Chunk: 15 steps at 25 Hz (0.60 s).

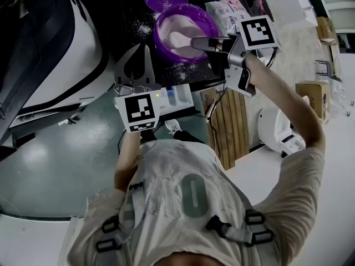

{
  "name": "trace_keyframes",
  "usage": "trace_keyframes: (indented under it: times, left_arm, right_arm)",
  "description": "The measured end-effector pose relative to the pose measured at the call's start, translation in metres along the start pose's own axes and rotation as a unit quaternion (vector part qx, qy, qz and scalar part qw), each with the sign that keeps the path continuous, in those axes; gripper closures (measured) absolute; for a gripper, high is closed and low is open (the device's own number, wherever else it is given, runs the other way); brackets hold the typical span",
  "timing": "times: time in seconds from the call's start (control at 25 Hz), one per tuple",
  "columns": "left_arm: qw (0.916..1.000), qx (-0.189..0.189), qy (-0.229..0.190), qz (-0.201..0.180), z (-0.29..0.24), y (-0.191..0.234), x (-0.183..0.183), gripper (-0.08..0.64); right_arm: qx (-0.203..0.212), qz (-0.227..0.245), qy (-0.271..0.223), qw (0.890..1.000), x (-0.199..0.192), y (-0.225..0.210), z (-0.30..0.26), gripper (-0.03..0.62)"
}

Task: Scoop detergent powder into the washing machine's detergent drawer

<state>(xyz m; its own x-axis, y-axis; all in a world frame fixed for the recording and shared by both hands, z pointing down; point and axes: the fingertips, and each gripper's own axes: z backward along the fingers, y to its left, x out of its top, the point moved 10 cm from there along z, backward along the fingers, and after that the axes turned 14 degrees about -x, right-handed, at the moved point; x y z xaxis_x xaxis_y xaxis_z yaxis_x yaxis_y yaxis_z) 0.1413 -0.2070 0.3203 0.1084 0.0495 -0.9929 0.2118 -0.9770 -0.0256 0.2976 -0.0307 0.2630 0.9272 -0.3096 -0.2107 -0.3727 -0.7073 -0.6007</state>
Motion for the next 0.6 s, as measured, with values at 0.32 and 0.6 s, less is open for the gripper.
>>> trace_keyframes:
  times: [0.32, 0.6]
  left_arm:
    - [1.0000, 0.004, -0.006, -0.002, 0.004, -0.001, 0.005, 0.540]
    - [0.9998, -0.003, -0.016, -0.015, 0.009, -0.007, 0.018, 0.540]
  right_arm:
    - [0.110, -0.201, -0.125, 0.965, -0.029, -0.011, 0.000, 0.581]
    - [0.200, -0.274, -0.225, 0.913, -0.055, -0.020, -0.002, 0.583]
